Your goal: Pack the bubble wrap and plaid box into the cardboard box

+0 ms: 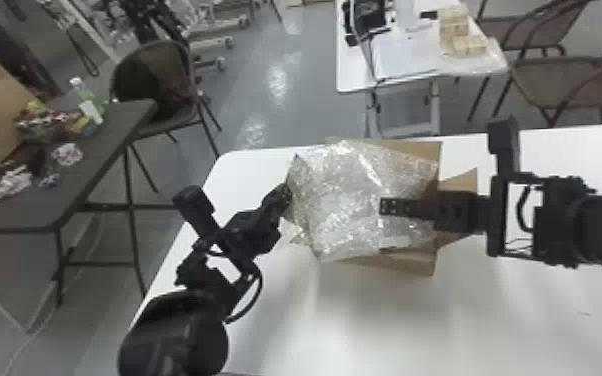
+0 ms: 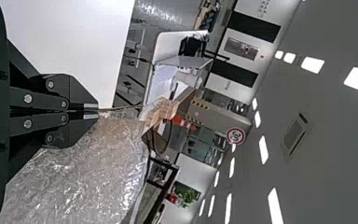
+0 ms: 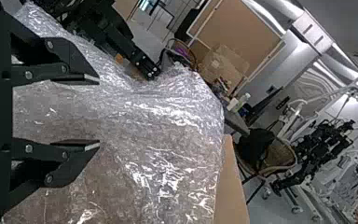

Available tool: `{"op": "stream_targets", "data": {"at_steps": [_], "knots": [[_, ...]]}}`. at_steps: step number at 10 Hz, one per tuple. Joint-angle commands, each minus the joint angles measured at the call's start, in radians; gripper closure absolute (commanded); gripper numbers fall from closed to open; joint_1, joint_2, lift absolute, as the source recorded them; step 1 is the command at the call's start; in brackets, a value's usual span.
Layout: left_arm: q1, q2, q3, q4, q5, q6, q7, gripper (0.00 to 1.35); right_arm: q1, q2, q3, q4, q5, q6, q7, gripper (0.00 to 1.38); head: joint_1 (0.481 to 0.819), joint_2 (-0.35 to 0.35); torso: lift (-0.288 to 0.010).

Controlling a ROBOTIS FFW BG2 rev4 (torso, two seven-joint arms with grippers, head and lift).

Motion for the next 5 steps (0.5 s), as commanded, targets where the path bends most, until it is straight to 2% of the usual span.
{"op": "stream_targets", "data": {"at_steps": [1,2,5], "knots": [[0.002,0.001,0.002,0.000,0.005,-0.003,0.000,1.21,0.010,0.001,-0.001,-0.029,0.030,-0.006,-0.014,0.13,0.695,0.350,-0.122],[0.002,0.001,0.004,0.000,0.008,-0.005,0.000,1.21,0.021,0.001,-0.012,-0.070,0.046,-0.006,-0.040,0.07,0.695,0.350,-0.122],[0.005,0.002,0.010,0.000,0.011,-0.006,0.000,1.21,0.061,0.001,-0.054,-0.208,0.081,-0.011,-0.085,0.12,0.690,0.341,-0.122]]}}
